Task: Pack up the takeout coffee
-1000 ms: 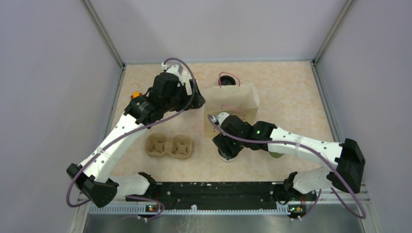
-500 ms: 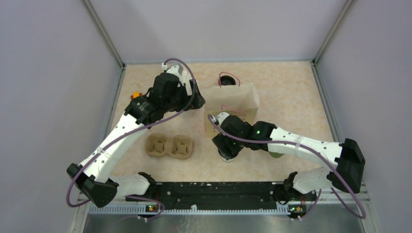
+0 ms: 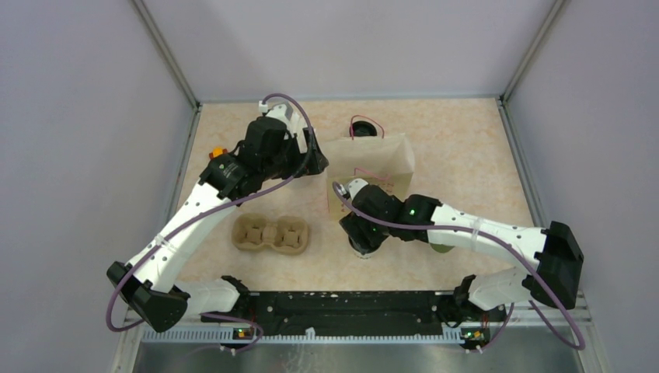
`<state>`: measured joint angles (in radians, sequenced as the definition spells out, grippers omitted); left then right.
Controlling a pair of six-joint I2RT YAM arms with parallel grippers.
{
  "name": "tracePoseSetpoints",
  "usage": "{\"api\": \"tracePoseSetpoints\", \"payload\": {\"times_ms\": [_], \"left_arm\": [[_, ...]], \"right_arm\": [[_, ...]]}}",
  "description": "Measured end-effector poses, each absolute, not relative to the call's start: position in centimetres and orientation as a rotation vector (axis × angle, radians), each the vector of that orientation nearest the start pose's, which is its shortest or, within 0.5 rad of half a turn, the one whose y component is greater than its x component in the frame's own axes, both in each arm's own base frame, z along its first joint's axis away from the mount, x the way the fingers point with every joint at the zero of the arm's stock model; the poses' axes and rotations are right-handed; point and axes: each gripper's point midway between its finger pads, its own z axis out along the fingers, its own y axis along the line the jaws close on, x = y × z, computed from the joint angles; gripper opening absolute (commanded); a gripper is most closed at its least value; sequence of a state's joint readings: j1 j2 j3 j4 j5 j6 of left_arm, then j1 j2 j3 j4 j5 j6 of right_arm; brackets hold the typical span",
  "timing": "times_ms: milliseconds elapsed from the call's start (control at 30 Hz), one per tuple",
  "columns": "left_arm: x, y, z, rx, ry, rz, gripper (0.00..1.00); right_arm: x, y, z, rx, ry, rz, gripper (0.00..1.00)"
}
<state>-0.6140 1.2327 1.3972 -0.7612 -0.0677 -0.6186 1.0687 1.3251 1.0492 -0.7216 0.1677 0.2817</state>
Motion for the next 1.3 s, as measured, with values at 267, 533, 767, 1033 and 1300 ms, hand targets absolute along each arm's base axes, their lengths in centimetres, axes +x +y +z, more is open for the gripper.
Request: {"api": "tracePoseSetpoints", "payload": {"times_ms": [267,533,767,1033,1300], "left_arm": [[28.1,-21.3,29.0,-0.045,2.241,-0.62,0.97],[28.1,-21.3,29.1,-0.045,2.24,-0.62,0.96],[28.0,-21.3,29.1,-0.045,2.238,-0.621,0.96],[27.9,-21.2,29.4,-0.038,2.229,-0.626,0.96],[27.7,-21.4,29.3,-0.016,2.238,-0.636,0.89]], "right_arm": [[16.5,26.4,12.8,-0.91,2.374,0.301,0.74],[16.6,26.7,12.8,-0.87,2.349,0.31,0.7],[16.3,26.5,13.2,-0.882,2.365,0.299,0.68],[15.6,26.7,17.7,-0.945,2.343,0.358,0.67],[13.1,28.6,26.7,-1.021,2.189,0.672,0.67]]}}
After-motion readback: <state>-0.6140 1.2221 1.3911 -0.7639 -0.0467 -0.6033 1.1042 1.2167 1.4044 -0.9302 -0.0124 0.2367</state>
